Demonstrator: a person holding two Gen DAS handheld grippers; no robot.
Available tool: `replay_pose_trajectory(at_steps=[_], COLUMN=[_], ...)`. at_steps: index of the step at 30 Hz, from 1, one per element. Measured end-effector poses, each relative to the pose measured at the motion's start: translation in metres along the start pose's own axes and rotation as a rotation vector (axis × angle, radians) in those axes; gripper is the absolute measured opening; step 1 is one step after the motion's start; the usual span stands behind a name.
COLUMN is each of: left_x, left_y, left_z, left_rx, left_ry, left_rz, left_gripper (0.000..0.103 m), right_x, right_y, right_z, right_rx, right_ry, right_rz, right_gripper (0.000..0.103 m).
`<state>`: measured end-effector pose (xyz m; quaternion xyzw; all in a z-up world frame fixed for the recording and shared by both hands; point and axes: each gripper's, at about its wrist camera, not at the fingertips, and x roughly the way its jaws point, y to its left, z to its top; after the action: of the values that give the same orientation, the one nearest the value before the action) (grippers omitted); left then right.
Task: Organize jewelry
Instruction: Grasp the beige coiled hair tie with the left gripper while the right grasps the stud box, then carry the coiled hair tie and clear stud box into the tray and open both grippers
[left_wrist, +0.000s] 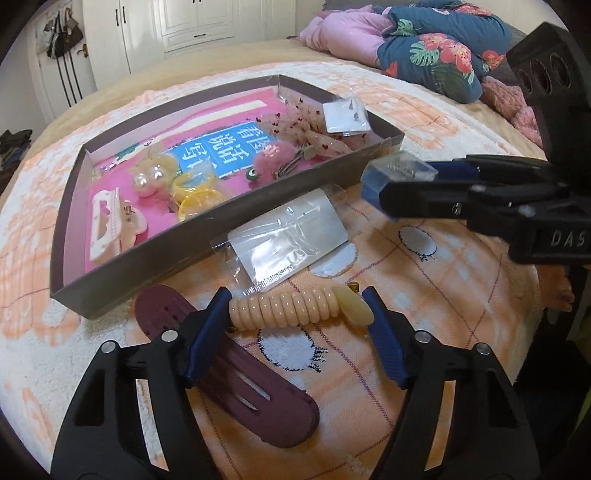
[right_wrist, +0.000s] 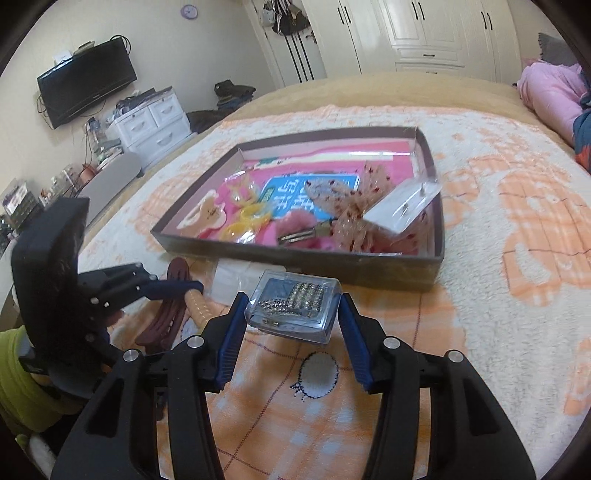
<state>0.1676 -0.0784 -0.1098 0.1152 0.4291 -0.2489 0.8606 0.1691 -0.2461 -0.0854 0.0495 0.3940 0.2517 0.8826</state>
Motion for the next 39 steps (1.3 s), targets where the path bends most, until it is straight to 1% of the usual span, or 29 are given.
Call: replay_pose_trajectory(at_steps=[6, 10, 13, 16, 20, 31, 39], left_x=[-0.01, -0.027, -0.037, -0.045, -0.053, -0.068, -0.073], left_y=[0.003, 0.004, 0.007, 0.015, 0.031, 0.069, 0.094], left_z=[0.0, 0.005, 0.008, 0.013, 0.016, 0.018, 0.016], left_rx=[-0.035, -0.046, -0.058, -0.075, -0.119, -0.211, -0.276], left_ry=[-0.024, -0.066, -0.098, -0.128, -0.157, -0.214, -0.233], left_rz=[-0.023, -0.031, -0.02, 0.011, 0.037, 0.093, 0.111], left_gripper=[0.062, 0.062, 0.062, 0.062, 0.062, 0.062, 0.062], right_x=[-0.009, -0.015, -0.018, -0.021, -0.022, -0.014, 0.0], right_y=[0.005, 0.007, 0.006, 0.006, 0.01, 0.029, 0.041], right_z=[0.007, 0.01, 0.013, 0.015, 0.019, 0.037, 0.051], right_rx=[-0.014, -0.015, -0.018, -0.025, -0.039, -0.086, -0.104], right_ry=[-0.034, -0.052, -0.061, -0.072, -0.081, -0.099, -0.109], right_rz=[-0.007, -0.013, -0.022, -0.036, -0.05, -0.052, -0.051], right_gripper=[0.048, 0.048, 0.048, 0.048, 0.048, 0.048, 0.048])
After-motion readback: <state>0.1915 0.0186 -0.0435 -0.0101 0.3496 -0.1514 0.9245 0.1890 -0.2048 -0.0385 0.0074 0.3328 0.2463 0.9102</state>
